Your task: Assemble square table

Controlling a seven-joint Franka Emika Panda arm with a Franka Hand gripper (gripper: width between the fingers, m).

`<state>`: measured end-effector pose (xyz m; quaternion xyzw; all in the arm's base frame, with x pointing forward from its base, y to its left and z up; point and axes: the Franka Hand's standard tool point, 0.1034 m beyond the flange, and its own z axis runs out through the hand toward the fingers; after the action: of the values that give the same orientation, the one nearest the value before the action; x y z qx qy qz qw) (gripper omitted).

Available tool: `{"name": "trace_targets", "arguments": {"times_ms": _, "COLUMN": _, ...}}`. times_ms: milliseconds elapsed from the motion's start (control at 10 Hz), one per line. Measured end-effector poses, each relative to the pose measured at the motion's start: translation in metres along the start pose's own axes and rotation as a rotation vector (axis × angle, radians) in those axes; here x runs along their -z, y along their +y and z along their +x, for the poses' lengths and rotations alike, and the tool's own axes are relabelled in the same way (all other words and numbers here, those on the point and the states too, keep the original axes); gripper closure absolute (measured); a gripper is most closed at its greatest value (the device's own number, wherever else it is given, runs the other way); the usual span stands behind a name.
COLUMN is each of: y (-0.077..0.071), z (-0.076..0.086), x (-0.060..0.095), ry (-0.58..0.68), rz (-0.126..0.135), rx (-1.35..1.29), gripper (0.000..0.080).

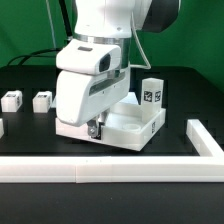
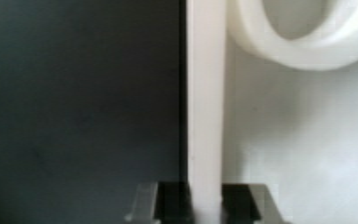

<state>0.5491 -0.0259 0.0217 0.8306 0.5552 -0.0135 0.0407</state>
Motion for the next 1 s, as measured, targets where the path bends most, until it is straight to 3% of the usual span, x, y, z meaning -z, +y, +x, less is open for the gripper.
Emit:
{"name": "trace_targets", "arguments": {"times_ms": 600, "y": 0.018, "z": 0.052, "x": 0.002, "ry": -0.019, "rz": 0.005, "rx": 0.215, "gripper": 0.0742}}
{"name": "trace_targets", "arguments": {"times_ms": 1000, "y": 0.017, "z": 0.047, "x": 0.0, "ry": -0.022, "rz": 0.01, "rx": 0.207, "gripper": 0.0742}}
